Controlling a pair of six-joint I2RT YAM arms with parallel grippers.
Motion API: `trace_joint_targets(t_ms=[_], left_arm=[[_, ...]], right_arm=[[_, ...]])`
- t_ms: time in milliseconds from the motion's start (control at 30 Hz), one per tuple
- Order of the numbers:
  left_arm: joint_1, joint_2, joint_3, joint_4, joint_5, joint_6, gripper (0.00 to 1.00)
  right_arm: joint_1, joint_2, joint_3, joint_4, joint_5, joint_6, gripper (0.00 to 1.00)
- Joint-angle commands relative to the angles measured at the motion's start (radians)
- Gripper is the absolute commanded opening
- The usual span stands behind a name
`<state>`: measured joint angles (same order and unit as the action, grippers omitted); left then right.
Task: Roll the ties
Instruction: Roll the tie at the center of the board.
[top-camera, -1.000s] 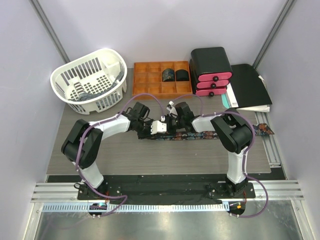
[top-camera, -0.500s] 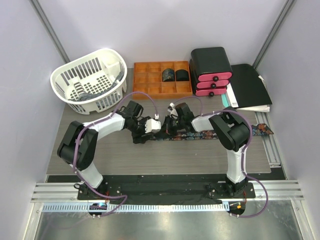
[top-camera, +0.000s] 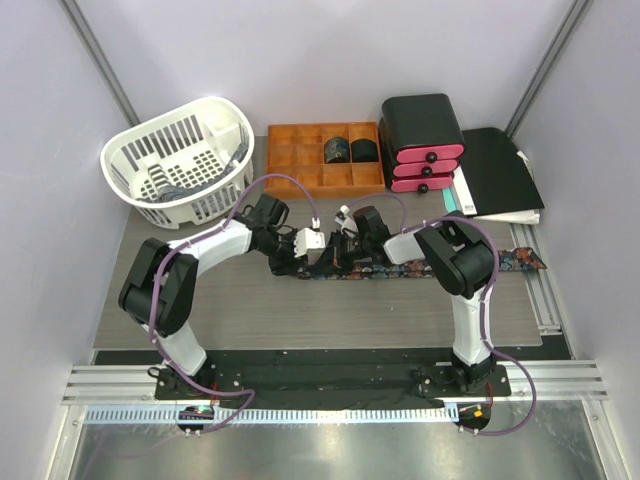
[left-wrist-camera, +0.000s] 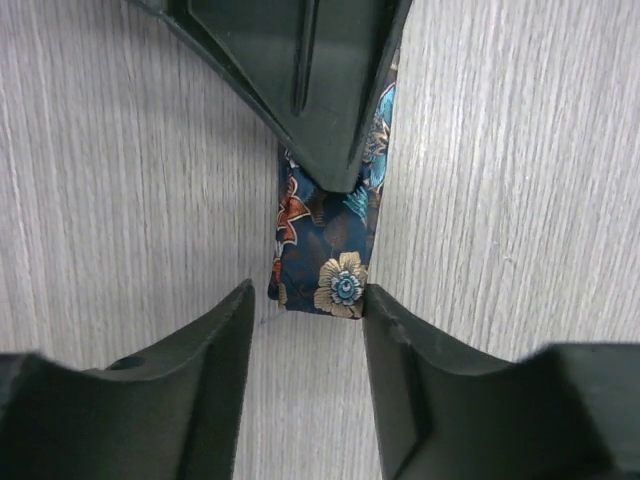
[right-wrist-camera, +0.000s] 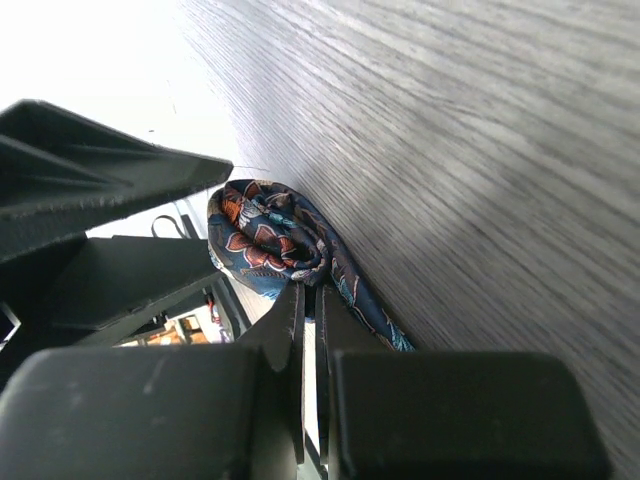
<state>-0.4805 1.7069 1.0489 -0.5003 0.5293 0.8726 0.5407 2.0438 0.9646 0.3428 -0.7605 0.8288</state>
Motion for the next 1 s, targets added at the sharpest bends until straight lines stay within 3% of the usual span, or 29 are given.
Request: trace_joint_targets(t_ms=[0, 400, 700, 967], left_arm=[[-0.004, 0.007, 0.051, -0.041, 0.066, 0.023, 0.43], [-0.081, 0.054, 0.143, -0.092, 0.097, 0.006, 0.32], [-0.139, 0.154, 0.209, -0.124, 0.003, -0.012, 0.3], [-0.178, 0.214, 0.23, -0.172, -0.127, -0.043, 0.28]], right_arm=[[-0.007, 0.061, -0.037, -0.004, 0.09, -0.004, 0.01], [-0.01, 0.076, -0.029, 0.016, 0.073, 0.02, 0.01], [-0.015, 0.055, -0.035, 0.048, 0.033, 0.049, 0.02], [-0.018, -0.02, -0.041, 0.027, 0.0, 0.081, 0.12]])
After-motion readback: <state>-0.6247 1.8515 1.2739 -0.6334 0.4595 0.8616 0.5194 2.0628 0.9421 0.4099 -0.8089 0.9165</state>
